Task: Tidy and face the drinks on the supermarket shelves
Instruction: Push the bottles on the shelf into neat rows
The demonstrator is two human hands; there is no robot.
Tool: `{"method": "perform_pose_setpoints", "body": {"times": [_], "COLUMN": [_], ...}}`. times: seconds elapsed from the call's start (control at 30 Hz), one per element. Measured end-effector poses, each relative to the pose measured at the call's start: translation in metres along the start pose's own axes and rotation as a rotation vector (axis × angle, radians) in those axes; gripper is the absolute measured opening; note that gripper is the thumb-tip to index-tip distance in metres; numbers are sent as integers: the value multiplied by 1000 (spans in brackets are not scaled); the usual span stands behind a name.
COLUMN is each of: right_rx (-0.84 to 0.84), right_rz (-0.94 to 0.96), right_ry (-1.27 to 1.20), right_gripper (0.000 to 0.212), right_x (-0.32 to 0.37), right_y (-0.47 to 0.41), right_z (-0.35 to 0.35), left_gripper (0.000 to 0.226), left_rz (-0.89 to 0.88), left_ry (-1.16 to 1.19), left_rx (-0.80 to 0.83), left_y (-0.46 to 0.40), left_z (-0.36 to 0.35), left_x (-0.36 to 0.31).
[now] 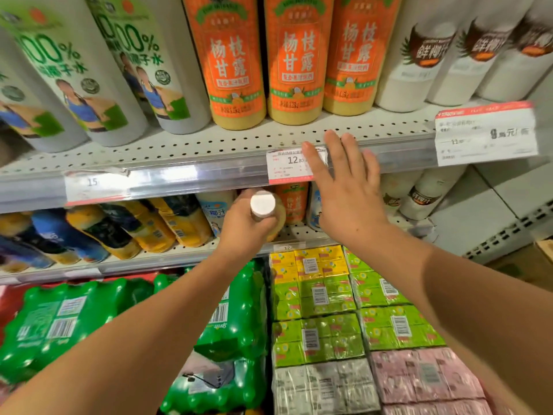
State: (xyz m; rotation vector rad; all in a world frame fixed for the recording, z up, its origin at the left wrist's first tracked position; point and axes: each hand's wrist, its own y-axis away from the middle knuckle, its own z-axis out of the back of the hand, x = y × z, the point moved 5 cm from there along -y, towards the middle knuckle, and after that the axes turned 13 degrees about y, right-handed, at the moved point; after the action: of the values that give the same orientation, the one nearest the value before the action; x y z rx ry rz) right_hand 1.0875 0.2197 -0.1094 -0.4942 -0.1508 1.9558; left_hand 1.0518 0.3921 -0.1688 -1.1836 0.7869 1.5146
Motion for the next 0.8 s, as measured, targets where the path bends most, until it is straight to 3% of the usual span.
{"method": "perform_pose_setpoints", "body": {"times": [0.2,0.3,0.4,0.5,0.63,0.73,0.8], "right_rx": [141,148,360,520,520,439,345], "right_rz": [40,16,-61,-176,-409,-498,-590], "right_ry": [-154,-341,-602,-789,-988,-1099,-1141], "right_gripper": [115,106,96,104,126,117,112], "right_x": [-2,1,18,42,63,71,67], "right_y": [8,52,115,153,171,195,213], "right_z": [6,10,0,2,26,36,37], "left_gripper": [54,50,41,28,23,22,23], "left_rz": [-68,-117,-131,-113,-22,65,88], "left_ry": [-128,-97,-70,-43,160,342,335], "left_rx": [22,-1,-50,-10,100,200,229], "left_y": [27,42,52,68,101,125,137], "left_z": [9,24,44,56,54,37,20], "left_x": [-10,-20,-43,-72,-94,-103,-108]}}
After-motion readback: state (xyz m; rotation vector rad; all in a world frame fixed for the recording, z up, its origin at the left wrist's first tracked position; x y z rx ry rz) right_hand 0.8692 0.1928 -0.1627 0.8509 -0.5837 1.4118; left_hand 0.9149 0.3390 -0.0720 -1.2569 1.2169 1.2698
